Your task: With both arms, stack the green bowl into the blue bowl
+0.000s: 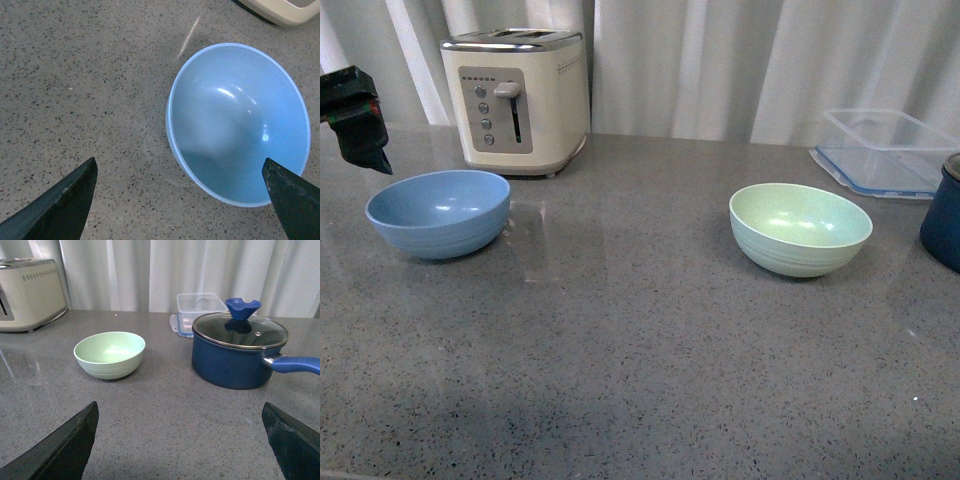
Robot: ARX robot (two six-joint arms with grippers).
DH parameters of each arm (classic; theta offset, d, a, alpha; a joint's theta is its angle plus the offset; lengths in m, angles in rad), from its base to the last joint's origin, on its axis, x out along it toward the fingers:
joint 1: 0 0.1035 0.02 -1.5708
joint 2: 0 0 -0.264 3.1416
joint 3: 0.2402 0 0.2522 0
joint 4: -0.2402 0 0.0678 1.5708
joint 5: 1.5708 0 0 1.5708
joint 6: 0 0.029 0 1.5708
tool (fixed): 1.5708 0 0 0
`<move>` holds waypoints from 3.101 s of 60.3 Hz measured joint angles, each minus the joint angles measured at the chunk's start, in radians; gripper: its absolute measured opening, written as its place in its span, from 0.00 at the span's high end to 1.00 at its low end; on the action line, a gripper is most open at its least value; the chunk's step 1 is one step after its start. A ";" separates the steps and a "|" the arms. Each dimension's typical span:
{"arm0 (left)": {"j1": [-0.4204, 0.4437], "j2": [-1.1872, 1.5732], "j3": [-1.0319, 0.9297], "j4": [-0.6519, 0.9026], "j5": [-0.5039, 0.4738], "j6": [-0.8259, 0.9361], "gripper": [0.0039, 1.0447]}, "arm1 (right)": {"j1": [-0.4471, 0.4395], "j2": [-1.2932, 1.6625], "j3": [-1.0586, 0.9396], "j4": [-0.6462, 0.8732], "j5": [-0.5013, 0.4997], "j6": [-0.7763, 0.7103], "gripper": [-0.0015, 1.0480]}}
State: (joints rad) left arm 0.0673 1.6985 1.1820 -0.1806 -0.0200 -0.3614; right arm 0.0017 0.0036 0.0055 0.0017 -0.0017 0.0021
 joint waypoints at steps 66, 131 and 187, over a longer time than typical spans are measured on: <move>-0.002 0.168 0.151 -0.073 0.011 -0.042 0.97 | 0.000 0.000 0.000 0.000 0.000 0.000 0.10; -0.369 0.377 0.441 -0.153 -0.034 -0.067 0.97 | 0.000 0.000 0.000 0.000 0.000 0.000 0.10; -0.365 0.227 0.319 0.145 -0.073 0.038 0.26 | 0.000 0.000 0.000 0.000 0.000 0.000 0.10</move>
State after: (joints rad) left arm -0.2981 1.9255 1.5013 -0.0360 -0.0929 -0.3237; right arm 0.0017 0.0036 0.0055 0.0017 -0.0013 0.0021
